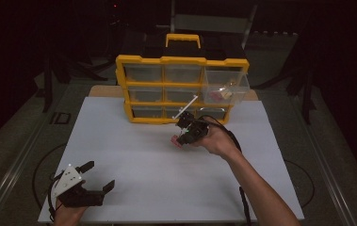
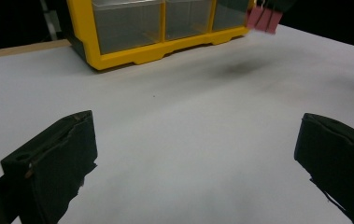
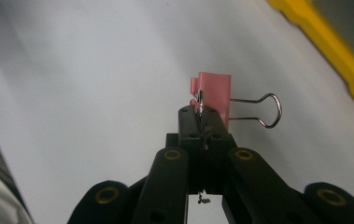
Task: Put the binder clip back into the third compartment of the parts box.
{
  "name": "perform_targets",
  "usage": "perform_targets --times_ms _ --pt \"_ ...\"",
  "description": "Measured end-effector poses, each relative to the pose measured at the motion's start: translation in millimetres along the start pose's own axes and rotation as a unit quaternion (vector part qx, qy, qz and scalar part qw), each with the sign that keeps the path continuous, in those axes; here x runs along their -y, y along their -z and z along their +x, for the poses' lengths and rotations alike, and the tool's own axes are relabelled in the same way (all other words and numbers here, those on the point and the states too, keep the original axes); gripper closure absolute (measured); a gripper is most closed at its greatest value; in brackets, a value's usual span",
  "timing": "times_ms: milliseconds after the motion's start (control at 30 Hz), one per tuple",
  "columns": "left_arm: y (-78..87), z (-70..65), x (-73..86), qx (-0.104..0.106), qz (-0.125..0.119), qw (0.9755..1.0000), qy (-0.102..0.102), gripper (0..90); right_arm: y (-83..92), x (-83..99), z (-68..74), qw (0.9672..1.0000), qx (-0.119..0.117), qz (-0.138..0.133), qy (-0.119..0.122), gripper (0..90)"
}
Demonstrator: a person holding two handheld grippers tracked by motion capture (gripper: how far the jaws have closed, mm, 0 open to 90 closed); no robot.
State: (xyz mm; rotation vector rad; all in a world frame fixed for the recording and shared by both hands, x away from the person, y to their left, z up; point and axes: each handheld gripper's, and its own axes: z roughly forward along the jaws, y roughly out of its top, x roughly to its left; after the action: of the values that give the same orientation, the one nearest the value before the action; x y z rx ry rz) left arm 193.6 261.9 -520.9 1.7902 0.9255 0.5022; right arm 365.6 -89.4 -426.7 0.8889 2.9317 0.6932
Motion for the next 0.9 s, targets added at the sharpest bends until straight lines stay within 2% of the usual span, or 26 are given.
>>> perform_targets --times_ms 467,700,900 --pt "0.3 0.0 0.3 0.000 -0.001 1.0000 0.001 0.1 51.2 -27.9 5.8 0.9989 -0.009 -0.017 0.042 88.9" --pt "-1.5 0.0 -0.4 0.003 0.000 1.0000 -0.001 0.1 76.5 -39.3 3.6 0.9975 -0.014 -0.015 0.068 89.0" --pt "-1.3 0.6 -0.1 0.003 0.000 1.0000 0.001 0.1 101.0 -47.2 1.4 0.9966 -0.024 -0.020 0.077 88.9"
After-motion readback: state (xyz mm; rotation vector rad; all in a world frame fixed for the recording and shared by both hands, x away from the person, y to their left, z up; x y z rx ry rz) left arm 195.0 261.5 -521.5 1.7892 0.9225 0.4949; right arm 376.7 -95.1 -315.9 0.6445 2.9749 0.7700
